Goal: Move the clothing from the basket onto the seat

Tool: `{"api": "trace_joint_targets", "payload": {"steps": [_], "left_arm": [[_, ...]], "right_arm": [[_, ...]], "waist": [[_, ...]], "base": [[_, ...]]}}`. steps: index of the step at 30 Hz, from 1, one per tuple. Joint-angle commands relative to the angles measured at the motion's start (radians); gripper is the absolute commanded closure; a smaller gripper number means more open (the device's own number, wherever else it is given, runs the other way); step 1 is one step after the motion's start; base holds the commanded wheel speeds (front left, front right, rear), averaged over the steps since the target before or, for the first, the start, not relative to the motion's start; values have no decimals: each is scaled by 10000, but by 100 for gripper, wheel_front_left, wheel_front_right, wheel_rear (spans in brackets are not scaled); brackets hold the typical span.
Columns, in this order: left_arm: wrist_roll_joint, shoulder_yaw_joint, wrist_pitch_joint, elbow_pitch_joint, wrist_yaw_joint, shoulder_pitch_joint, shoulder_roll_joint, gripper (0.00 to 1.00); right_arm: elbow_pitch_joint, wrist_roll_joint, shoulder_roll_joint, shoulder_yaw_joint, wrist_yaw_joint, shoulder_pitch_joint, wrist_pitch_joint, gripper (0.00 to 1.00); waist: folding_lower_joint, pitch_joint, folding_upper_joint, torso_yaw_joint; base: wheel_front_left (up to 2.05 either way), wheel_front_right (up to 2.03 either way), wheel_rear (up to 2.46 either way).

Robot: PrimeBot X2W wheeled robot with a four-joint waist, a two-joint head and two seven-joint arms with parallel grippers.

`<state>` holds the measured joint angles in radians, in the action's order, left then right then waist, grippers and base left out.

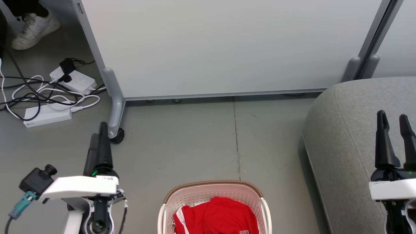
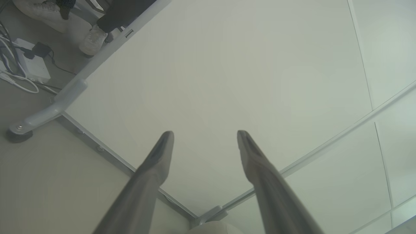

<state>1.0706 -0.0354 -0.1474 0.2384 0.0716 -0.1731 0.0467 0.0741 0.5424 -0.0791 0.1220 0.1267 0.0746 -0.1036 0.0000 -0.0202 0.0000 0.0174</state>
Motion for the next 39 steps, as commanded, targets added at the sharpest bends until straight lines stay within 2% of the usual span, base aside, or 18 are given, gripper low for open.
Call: {"api": "trace_joint_targets", "payload": {"steps": [1, 15, 22, 25, 31, 39], "left_arm": [[-260, -9, -73, -203, -66, -37, 28, 0], [-3792, -1236, -359, -1633, -1703, 564, 34, 0], [-5280, -1845, -492, -1768, -2142, 815, 38, 0], [-6010, -2033, -546, -1606, -2467, 913, 38, 0], [-6902, -2397, -651, -1186, -2954, 1162, 41, 0], [-7567, -2650, -785, -346, -3173, 1395, 42, 0]], "right_arm": [[187, -283, -147, -68, 42, 213, -91, 0], [119, -2494, -323, -910, 48, 376, -496, 0], [-384, -3178, -160, -1049, 47, 173, -684, 0], [-883, -3264, -147, -1192, 48, 17, -756, 0], [-1518, -3514, -192, -1588, 49, 70, -891, 0], [-2694, -3606, 3, -1978, 51, 44, -1075, 0]], "waist": [[0, -1, 0, 3], [0, -57, 0, 90], [0, -102, 0, 65], [0, -136, 0, 42], [0, -193, 0, 14], [0, -309, 0, 7]], "base": [[0, 0, 0], [0, 0, 0], [0, 0, 0], [0, 0, 0], [0, 0, 0], [0, 0, 0]]}}
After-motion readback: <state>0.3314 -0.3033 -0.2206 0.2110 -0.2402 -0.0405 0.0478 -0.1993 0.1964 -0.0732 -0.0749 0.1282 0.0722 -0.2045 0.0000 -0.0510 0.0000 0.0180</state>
